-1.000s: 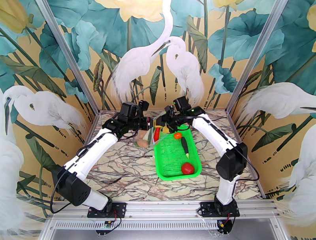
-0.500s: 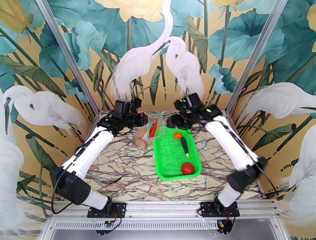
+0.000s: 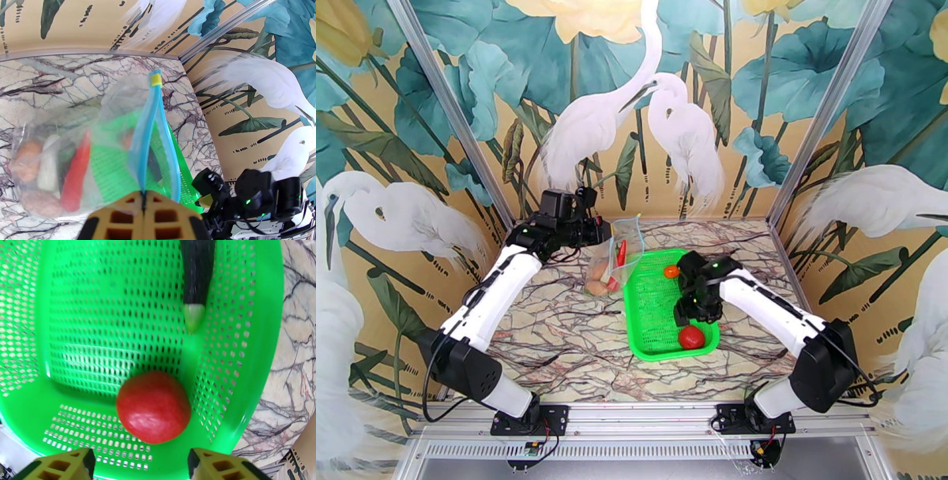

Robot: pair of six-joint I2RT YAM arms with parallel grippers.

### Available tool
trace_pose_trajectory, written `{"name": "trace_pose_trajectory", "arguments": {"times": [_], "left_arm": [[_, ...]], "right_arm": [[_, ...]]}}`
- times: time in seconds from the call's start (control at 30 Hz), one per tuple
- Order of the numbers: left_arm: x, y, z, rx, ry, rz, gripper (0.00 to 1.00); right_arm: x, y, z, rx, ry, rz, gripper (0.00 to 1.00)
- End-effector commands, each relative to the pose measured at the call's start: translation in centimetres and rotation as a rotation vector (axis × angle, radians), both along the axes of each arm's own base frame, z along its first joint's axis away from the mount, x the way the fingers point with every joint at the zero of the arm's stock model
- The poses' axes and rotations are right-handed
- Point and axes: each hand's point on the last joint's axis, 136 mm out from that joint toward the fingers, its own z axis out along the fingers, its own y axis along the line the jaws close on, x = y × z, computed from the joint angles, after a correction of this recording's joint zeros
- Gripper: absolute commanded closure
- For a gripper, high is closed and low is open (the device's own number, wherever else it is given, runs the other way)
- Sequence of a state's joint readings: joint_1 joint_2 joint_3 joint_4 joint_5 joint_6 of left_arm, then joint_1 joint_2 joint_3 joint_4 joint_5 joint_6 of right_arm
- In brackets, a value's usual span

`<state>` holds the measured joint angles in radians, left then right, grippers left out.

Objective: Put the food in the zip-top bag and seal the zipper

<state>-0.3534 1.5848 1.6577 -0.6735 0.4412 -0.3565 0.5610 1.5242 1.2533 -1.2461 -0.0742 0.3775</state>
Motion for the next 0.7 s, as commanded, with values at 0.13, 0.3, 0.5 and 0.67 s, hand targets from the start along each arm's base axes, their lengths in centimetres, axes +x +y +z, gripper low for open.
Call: {"name": "trace_pose_trajectory", "arguments": {"times": [0.13, 0.3, 0.5, 0.67], "left_arm": [[0.1, -0.1, 0.3, -0.017, 0.016, -0.007, 1.0], [0.1, 0.0, -0.2, -0.008, 0.02, -0.003, 1.0], [0.3, 0.2, -0.3, -0.008, 0.015, 0.001, 1.0], [0.5, 0.5, -0.4, -0.009, 0.016, 0.008, 1.0]], "right_arm": [[-0.7, -0.4, -2.5, -0.082, 0.076, -0.013, 0.24], [-1.2, -0.3, -4.1, -0.136, 0.129, 0.014, 0.24], [-1.7, -0.7, -5.5, -0.23, 0.184, 0.021, 0.24], [-2.2, -0.5, -6.7, -0.255, 0.236, 0.017, 0.23]]}}
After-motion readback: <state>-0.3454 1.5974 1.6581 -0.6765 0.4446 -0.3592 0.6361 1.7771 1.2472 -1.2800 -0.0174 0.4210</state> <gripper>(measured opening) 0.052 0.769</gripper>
